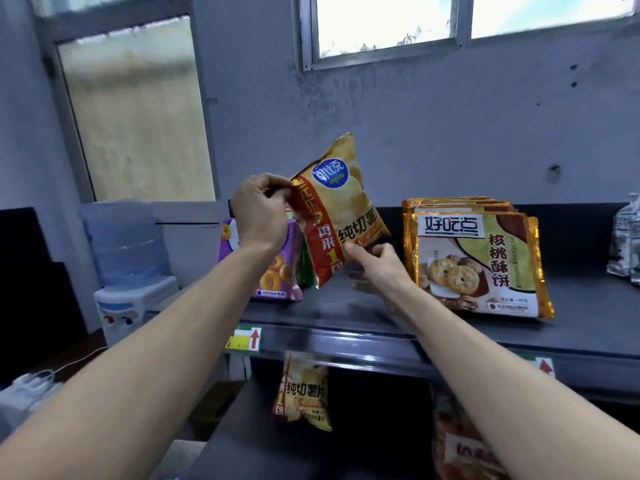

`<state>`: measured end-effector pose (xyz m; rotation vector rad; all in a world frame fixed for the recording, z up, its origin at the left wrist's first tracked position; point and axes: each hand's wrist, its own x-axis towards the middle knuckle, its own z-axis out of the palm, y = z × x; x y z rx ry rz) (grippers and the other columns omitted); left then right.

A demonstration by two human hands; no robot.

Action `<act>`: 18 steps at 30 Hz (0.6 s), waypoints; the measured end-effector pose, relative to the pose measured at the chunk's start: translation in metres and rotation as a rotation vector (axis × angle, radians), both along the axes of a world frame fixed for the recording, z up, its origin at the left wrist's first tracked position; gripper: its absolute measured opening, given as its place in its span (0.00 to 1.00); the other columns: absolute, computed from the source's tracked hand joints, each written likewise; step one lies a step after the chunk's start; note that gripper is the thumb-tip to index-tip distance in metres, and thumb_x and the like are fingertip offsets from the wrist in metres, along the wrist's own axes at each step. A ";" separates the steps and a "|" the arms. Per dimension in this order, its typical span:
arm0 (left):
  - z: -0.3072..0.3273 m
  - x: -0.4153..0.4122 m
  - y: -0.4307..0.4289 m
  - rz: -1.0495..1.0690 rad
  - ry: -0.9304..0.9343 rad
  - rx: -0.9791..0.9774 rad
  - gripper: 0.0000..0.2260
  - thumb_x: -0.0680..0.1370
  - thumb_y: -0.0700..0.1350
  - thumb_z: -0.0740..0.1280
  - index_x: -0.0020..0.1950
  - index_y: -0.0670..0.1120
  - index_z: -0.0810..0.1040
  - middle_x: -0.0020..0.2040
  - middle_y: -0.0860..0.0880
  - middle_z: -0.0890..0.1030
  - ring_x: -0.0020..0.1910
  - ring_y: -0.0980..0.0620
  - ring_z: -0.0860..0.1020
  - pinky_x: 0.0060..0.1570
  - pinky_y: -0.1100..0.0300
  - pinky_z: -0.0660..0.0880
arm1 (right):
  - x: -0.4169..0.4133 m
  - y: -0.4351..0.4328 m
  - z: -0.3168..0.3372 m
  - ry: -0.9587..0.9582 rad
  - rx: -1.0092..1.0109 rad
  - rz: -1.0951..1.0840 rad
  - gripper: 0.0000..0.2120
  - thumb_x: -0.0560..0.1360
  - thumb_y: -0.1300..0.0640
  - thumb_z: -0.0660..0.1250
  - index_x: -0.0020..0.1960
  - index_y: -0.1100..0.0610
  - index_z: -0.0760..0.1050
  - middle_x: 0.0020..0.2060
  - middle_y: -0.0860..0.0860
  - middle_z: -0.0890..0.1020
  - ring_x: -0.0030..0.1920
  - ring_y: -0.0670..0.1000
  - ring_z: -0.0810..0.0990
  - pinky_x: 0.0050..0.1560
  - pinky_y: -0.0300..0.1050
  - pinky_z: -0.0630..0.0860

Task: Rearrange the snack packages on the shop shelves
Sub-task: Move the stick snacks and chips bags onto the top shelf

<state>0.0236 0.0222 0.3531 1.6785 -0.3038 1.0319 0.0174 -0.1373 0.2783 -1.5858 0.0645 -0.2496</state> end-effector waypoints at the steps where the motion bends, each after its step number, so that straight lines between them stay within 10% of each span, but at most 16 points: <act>1: 0.000 -0.004 0.002 0.005 0.004 -0.040 0.06 0.76 0.36 0.66 0.42 0.43 0.82 0.41 0.48 0.81 0.40 0.56 0.77 0.41 0.70 0.74 | -0.001 -0.002 0.000 -0.034 0.038 -0.006 0.30 0.72 0.48 0.71 0.66 0.53 0.57 0.61 0.56 0.75 0.57 0.57 0.79 0.53 0.54 0.80; 5: 0.000 -0.021 0.009 -0.015 0.023 -0.164 0.06 0.76 0.36 0.66 0.42 0.44 0.80 0.41 0.47 0.81 0.42 0.51 0.80 0.44 0.60 0.78 | -0.014 -0.008 0.005 -0.187 0.198 0.079 0.43 0.71 0.52 0.73 0.74 0.46 0.48 0.62 0.51 0.73 0.61 0.55 0.75 0.58 0.58 0.73; 12: -0.009 -0.053 0.014 -0.060 0.017 -0.252 0.12 0.76 0.38 0.65 0.37 0.54 0.76 0.49 0.41 0.81 0.48 0.46 0.81 0.50 0.50 0.80 | -0.049 -0.009 0.003 -0.223 0.109 0.108 0.37 0.63 0.52 0.78 0.66 0.54 0.62 0.63 0.56 0.73 0.57 0.56 0.78 0.51 0.51 0.79; 18: -0.034 -0.078 0.026 -0.090 0.112 -0.345 0.11 0.76 0.43 0.68 0.49 0.46 0.65 0.54 0.42 0.74 0.48 0.48 0.79 0.42 0.60 0.80 | -0.084 0.009 -0.013 -0.222 0.057 0.260 0.34 0.67 0.58 0.76 0.69 0.51 0.65 0.59 0.55 0.78 0.57 0.56 0.80 0.59 0.57 0.77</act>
